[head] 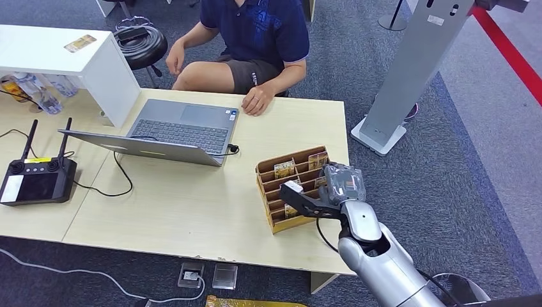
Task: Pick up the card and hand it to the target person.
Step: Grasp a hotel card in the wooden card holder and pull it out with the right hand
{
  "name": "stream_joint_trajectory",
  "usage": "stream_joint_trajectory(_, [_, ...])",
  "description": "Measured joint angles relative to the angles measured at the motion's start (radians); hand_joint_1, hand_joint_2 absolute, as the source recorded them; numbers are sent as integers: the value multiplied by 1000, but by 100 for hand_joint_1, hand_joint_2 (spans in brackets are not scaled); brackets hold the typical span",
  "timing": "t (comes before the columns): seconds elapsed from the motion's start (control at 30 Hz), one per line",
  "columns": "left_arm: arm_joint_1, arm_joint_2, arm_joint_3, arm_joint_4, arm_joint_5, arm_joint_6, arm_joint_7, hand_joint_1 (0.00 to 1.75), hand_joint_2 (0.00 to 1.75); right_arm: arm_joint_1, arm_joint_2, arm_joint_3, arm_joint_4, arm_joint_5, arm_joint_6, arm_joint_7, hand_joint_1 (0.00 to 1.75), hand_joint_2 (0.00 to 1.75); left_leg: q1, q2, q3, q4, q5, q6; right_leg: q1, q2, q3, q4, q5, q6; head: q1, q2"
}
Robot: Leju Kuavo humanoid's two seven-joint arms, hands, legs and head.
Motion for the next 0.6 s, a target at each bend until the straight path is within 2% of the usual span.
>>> stream_joint_trajectory(0.07, [0,0,0,0,2,0,-1,0,0,-2,4,1,2,1,1,-1,141,175,0,0,0,0,0,0,0,0,0,0,0,0,0,0])
stream_joint_trajectory(0.17, [0,-1,0,0,4,0,-3,0,0,-5,9,2,5,0,0,-5,148,175,0,0,0,0,0,0,0,0,0,0,0,0,0,0])
stream_joint_trajectory(0.6, [0,-2,0,0,20,-3,-16,0,0,-14,12,2,20,0,-11,-22,148,175,0,0,0,0,0,0,0,0,0,0,0,0,0,0])
